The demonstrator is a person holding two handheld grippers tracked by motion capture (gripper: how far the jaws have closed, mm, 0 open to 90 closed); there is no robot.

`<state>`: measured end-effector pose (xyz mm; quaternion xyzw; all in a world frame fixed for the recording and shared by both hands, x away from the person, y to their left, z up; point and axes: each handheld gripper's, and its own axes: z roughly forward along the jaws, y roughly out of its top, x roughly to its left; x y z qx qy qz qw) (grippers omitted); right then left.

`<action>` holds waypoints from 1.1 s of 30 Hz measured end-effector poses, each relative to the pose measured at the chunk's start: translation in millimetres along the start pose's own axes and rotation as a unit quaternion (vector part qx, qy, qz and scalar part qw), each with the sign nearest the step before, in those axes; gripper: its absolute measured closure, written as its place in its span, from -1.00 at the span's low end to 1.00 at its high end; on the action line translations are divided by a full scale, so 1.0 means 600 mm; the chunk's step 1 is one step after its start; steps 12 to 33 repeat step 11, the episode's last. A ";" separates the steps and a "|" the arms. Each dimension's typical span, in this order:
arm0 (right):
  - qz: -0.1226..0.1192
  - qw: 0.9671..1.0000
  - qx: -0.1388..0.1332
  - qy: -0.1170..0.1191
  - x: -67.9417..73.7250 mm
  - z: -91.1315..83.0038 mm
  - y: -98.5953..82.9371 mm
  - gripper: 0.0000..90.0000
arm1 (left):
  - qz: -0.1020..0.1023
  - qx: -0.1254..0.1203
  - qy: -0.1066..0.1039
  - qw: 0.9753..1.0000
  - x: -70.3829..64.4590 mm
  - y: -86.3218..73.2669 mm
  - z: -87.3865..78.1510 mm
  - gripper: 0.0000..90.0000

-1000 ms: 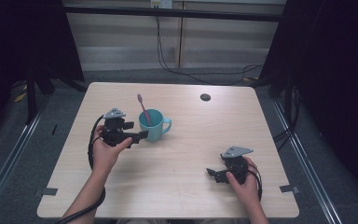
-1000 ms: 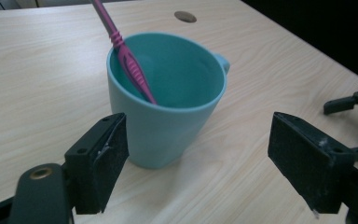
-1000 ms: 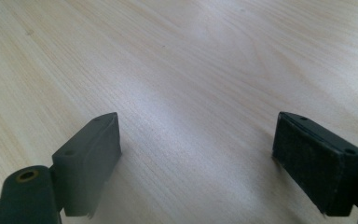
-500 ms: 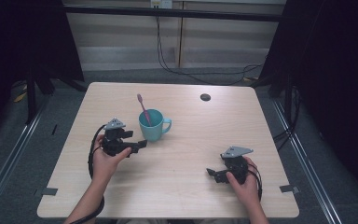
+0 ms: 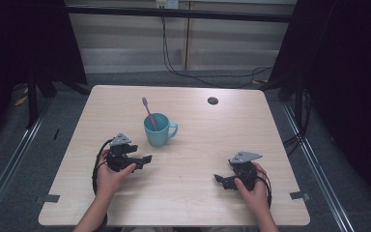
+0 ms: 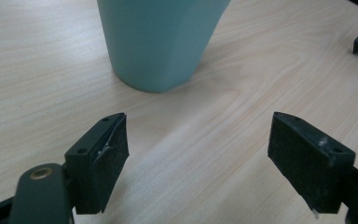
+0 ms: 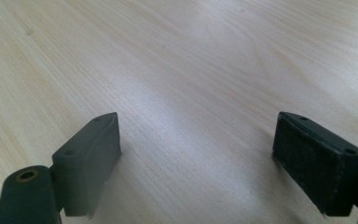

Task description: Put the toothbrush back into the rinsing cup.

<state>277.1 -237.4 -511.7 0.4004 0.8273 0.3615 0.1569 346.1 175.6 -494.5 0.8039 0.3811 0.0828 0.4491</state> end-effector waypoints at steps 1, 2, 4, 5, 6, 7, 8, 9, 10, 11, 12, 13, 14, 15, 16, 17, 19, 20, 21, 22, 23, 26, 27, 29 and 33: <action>0.000 1.000 0.000 0.000 0.000 0.000 0.000 -0.68 | 0.000 -0.002 0.001 1.000 -0.001 -0.001 0.000 -0.55; 0.001 1.000 0.000 0.000 0.000 0.000 0.000 -0.68 | 0.004 0.001 0.001 1.000 -0.002 -0.003 0.001 -0.55; 0.001 1.000 0.000 0.000 0.000 0.000 0.000 -0.68 | 0.010 0.002 0.004 1.000 -0.003 -0.005 0.001 -0.55; 0.000 1.000 0.000 0.000 0.000 0.000 0.000 -0.68 | 0.010 0.003 0.004 1.000 -0.004 -0.007 0.001 -0.55; 0.001 1.000 0.000 0.000 0.000 0.000 0.000 -0.68 | 0.015 0.005 0.007 1.000 -0.005 -0.008 0.001 -0.55; 0.001 1.000 0.000 0.000 0.000 0.000 0.000 -0.68 | 0.015 0.004 0.008 1.000 -0.007 -0.010 0.002 -0.55; 0.000 1.000 0.000 0.000 0.000 0.000 0.000 -0.68 | 0.023 0.010 0.010 1.000 -0.007 -0.012 0.003 -0.55; 0.000 1.000 0.001 -0.002 0.000 0.000 0.000 -0.68 | 0.024 0.011 0.010 1.000 -0.007 -0.013 0.003 -0.56; 0.000 1.000 0.001 -0.002 0.000 0.000 0.000 -0.68 | 0.028 0.011 0.014 0.999 -0.007 -0.014 0.003 -0.56; 0.000 1.000 0.001 -0.001 0.000 0.000 0.000 -0.68 | 0.034 0.014 0.019 0.999 -0.008 -0.015 0.002 -0.56; 0.000 1.000 0.001 -0.001 0.000 0.000 0.000 -0.68 | 0.034 0.014 0.019 0.999 -0.008 -0.015 0.002 -0.56; 0.000 1.000 0.001 -0.001 0.000 0.000 0.000 -0.68 | 0.034 0.014 0.019 0.999 -0.008 -0.015 0.002 -0.56; 0.000 1.000 0.001 -0.001 0.000 0.000 0.000 -0.68 | 0.034 0.014 0.019 0.999 -0.008 -0.015 0.002 -0.56; 0.000 1.000 0.001 -0.001 0.000 0.000 0.000 -0.68 | 0.034 0.014 0.019 0.999 -0.008 -0.015 0.002 -0.56; 0.000 1.000 0.001 -0.001 0.000 0.000 0.000 -0.68 | 0.034 0.014 0.019 0.999 -0.008 -0.015 0.002 -0.56; 0.000 1.000 0.001 -0.001 0.000 0.000 0.000 -0.68 | 0.034 0.014 0.019 0.999 -0.008 -0.015 0.002 -0.56; 0.000 1.000 0.001 -0.001 0.000 0.000 0.000 -0.68 | 0.034 0.014 0.019 0.999 -0.008 -0.015 0.002 -0.56; 0.000 1.000 0.001 -0.001 0.000 0.000 0.000 -0.68 | 0.034 0.014 0.019 0.999 -0.008 -0.015 0.002 -0.56; 0.000 1.000 0.001 -0.001 0.000 0.000 0.000 -0.68 | 0.034 0.014 0.019 0.999 -0.008 -0.015 0.002 -0.56; 0.000 1.000 0.001 -0.001 0.000 0.000 0.000 -0.68 | 0.034 0.014 0.019 0.999 -0.008 -0.015 0.002 -0.56; 0.000 1.000 0.001 -0.001 0.000 0.000 0.000 -0.68 | 0.034 0.014 0.019 0.999 -0.008 -0.015 0.002 -0.56; 0.000 1.000 0.001 -0.001 0.000 0.000 0.000 -0.68 | 0.034 0.014 0.019 0.999 -0.008 -0.015 0.002 -0.56; 0.000 1.000 0.001 -0.001 0.000 0.000 0.000 -0.68 | 0.034 0.014 0.019 0.999 -0.008 -0.015 0.002 -0.56; 0.000 1.000 0.001 -0.001 0.000 0.000 0.000 -0.68 | 0.034 0.014 0.019 0.999 -0.008 -0.015 0.002 -0.56; 0.000 1.000 0.001 -0.001 0.000 0.000 0.000 -0.68 | 0.034 0.014 0.019 0.999 -0.008 -0.015 0.002 -0.56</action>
